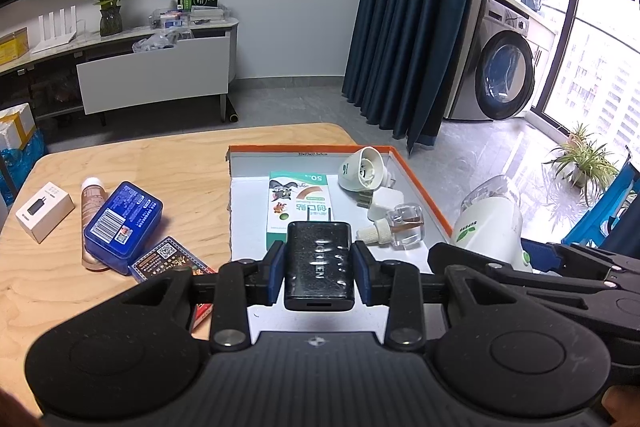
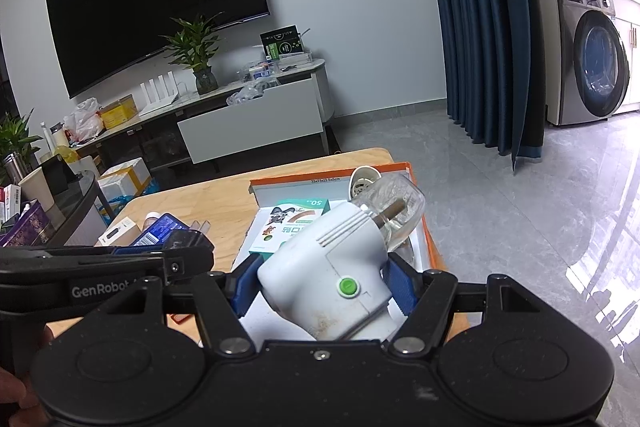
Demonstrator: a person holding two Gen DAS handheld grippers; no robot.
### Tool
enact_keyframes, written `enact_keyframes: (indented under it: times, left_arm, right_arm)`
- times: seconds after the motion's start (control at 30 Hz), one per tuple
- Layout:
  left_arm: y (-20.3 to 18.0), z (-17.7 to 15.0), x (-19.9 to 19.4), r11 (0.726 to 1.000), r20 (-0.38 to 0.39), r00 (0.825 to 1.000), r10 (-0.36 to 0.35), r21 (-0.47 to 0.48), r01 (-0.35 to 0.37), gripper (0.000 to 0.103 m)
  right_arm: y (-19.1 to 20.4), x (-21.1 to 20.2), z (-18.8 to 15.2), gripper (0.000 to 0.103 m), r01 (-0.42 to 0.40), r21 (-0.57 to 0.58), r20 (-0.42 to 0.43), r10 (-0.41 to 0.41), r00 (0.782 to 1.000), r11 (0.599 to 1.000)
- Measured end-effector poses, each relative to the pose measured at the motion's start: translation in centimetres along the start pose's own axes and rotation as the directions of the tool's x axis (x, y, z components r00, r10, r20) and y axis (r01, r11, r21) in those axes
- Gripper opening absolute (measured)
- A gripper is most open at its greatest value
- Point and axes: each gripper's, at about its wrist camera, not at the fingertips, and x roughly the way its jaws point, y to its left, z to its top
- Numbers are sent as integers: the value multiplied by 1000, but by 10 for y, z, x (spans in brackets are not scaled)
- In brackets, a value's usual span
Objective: Organize rigid objects
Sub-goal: 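Hold the black charger and the white device above the lid with both grippers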
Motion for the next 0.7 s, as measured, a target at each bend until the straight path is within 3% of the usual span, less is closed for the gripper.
enact_keyframes:
  times: [0.7]
  left_arm:
    - [4, 6, 10, 1000, -14, 1000, 4, -10, -4, 37]
  right_arm:
    - [0, 23, 14, 79, -10, -1, -17, 10, 1000, 1000]
